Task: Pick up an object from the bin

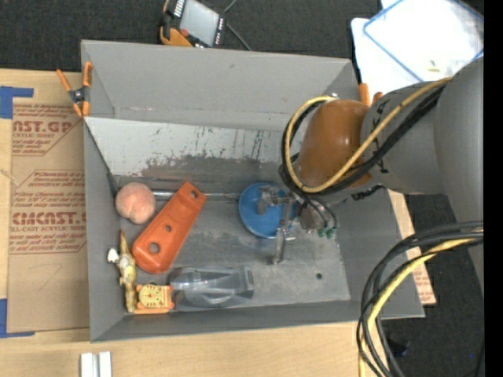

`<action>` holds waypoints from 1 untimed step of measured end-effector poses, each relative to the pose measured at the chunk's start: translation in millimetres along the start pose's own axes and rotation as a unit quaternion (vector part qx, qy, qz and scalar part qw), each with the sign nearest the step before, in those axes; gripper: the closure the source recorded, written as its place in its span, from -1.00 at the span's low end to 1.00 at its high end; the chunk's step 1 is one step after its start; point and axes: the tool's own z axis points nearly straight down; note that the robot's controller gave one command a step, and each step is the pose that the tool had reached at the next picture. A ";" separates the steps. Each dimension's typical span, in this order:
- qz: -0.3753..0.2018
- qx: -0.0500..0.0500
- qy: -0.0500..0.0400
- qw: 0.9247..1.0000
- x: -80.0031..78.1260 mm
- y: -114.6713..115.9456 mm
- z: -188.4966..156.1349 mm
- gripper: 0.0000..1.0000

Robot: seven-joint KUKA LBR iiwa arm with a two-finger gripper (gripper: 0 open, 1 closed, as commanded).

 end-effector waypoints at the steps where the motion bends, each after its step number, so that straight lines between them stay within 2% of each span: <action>1: 0.000 0.000 -0.001 1.000 -0.5 0.0 -0.5 1.00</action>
Offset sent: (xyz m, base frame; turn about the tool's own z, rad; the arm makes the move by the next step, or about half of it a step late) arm 0.0000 0.0000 0.0000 0.0000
